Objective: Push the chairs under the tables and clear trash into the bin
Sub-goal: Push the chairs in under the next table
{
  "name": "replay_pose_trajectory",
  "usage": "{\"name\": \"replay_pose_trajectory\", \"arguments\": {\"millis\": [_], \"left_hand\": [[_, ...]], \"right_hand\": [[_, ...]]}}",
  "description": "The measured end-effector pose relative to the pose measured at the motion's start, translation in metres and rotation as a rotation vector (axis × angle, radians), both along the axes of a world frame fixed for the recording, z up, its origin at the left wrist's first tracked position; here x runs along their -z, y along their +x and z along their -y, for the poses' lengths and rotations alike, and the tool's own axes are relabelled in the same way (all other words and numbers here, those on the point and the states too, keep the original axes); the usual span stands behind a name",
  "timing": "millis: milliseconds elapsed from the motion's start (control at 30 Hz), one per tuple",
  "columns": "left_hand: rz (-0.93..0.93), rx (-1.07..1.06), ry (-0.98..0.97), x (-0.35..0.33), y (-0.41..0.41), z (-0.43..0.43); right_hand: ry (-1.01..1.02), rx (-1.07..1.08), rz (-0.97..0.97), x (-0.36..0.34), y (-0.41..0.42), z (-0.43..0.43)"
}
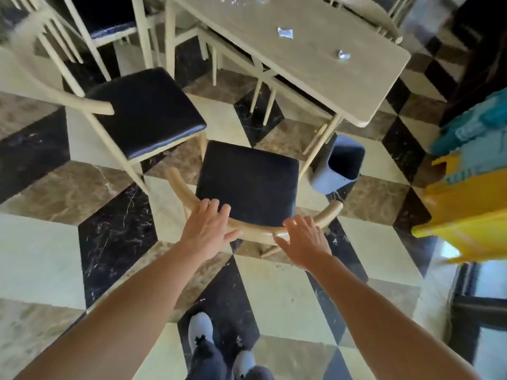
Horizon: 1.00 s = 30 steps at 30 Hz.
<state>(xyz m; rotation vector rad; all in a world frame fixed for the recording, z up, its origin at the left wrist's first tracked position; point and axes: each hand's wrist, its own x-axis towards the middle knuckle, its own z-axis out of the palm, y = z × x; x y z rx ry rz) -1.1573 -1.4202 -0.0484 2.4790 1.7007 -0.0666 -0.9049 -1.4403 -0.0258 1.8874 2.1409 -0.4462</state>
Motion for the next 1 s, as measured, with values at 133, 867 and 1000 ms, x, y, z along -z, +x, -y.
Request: {"name": "replay_pose_trajectory", "arguments": {"millis": [133,867,1000], "left_hand": [[-0.021,0.061,0.008,0.020,0.001,-0.009],[0.168,0.029,0.299,0.069,-0.013,-0.038],[0.172,0.066,0.224,0.068,-0.045,-0.072]], "right_hand": [[0.056,-0.019,-0.039,0.015,0.005,0.001],[0.348,-0.061,-0.223,0.077,0.015,-0.031],[0.433,-0.024,-0.224,0.083,-0.017,-0.041]]}}
